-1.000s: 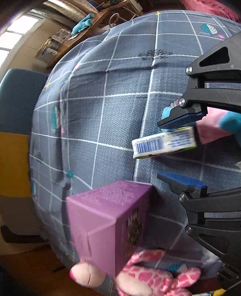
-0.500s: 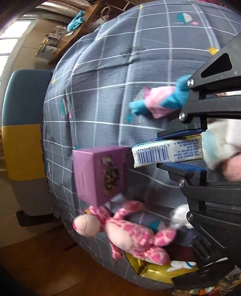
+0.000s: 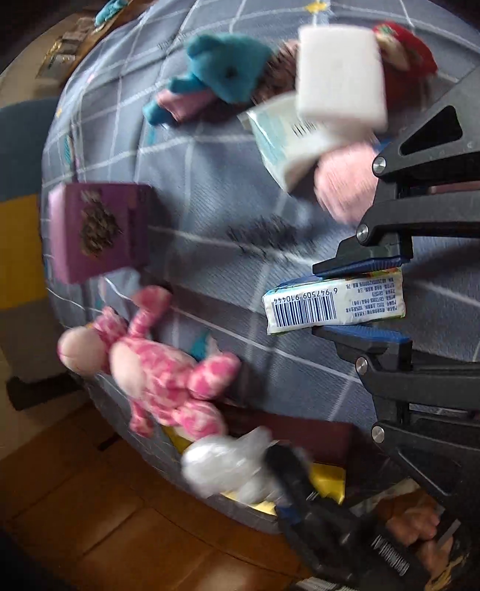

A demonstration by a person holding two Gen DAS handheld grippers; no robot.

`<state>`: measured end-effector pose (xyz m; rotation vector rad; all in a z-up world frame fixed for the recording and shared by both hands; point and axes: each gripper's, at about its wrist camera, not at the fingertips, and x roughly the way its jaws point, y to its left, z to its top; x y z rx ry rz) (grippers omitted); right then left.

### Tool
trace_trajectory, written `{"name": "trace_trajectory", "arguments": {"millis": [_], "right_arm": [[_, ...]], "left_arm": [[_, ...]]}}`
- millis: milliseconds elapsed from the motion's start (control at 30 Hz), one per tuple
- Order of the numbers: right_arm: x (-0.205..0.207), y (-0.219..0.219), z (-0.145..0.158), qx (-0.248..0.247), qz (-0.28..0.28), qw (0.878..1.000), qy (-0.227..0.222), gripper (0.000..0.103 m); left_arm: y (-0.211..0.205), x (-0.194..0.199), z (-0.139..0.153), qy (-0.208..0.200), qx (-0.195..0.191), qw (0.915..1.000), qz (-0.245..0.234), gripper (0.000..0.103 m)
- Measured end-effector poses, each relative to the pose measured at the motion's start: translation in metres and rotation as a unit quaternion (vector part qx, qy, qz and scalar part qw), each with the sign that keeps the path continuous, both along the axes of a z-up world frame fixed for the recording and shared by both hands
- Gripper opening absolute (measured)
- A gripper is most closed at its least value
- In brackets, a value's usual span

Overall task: Organize soft objects
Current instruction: 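Lift the plastic bag with the left tool while the right tool grasps the white tissue pack, then lower the plastic bag into the gold tray and open the left tool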

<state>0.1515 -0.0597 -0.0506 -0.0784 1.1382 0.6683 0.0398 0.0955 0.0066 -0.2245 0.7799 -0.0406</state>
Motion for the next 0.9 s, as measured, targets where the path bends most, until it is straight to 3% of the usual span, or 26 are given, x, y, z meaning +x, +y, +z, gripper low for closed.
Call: {"name": "trace_trajectory", "arguments": {"millis": [267,500,600,667,900], "right_arm": [[-0.007,0.013,-0.016,-0.022,-0.013,1.000,-0.018,0.024],[-0.006,0.014,-0.017,-0.027,-0.017,0.999,-0.018,0.024],[-0.007,0.014,-0.017,-0.026,-0.019,0.999,-0.017,0.024],[-0.007,0.014,-0.017,-0.026,-0.021,0.999,-0.017,0.024],[-0.008,0.016,-0.017,-0.035,-0.021,0.999,-0.023,0.024]], "left_arm": [[0.085,-0.040,0.003,-0.002,-0.012,0.9938,0.110,0.029],[0.169,-0.058,-0.021,0.040,-0.029,0.9759,0.213,0.029],[0.193,-0.055,-0.030,0.055,-0.068,0.9691,0.231,0.029],[0.202,-0.047,-0.032,0.058,-0.073,0.9669,0.238,0.029],[0.206,-0.001,-0.033,0.066,-0.064,0.9721,0.216,0.030]]}}
